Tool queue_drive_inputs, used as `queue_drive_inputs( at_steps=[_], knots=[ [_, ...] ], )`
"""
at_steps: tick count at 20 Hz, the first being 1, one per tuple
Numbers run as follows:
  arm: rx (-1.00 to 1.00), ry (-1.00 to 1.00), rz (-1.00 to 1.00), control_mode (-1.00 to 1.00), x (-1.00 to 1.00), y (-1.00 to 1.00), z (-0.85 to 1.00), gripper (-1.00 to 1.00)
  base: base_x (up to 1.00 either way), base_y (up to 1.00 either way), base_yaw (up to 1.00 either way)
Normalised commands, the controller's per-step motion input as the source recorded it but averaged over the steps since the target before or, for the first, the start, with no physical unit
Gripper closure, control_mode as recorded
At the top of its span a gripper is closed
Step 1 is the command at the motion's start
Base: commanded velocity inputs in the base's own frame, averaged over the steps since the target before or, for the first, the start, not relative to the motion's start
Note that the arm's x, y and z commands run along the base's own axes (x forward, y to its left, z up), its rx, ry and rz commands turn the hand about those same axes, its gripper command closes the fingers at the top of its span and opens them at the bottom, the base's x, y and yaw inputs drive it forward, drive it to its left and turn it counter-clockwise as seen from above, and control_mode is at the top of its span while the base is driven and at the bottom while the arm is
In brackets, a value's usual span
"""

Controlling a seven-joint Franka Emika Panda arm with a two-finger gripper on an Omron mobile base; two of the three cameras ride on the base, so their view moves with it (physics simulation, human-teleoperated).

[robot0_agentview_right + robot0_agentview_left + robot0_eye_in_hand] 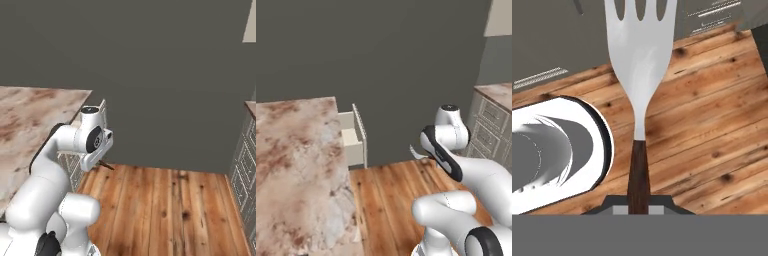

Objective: Organize the utensils by type. Pick up the wooden spoons from the counter and place them in the open cabinet. Then pick up the metallic utensils from the counter and place them in the open drawer.

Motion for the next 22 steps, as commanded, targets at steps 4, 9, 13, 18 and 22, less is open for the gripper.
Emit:
queue_drive_inputs(
  at_steps=[4,9,13,18,22],
  knots=[
    [0.0,0.0,0.0,1.0,0.0,0.0,0.0,1.0,0.52,0.37,0.07],
    [0.0,0.0,0.0,1.0,0.0,0.0,0.0,1.0,0.66,0.29,0.06],
    [0.0,0.0,0.0,1.0,0.0,0.0,0.0,1.0,0.69,0.36,0.09],
    [0.0,0.0,0.0,1.0,0.0,0.0,0.0,1.0,0.49,0.52,0.06],
    [0.0,0.0,0.0,1.0,0.0,0.0,0.0,1.0,0.49,0.48,0.0]
  ],
)
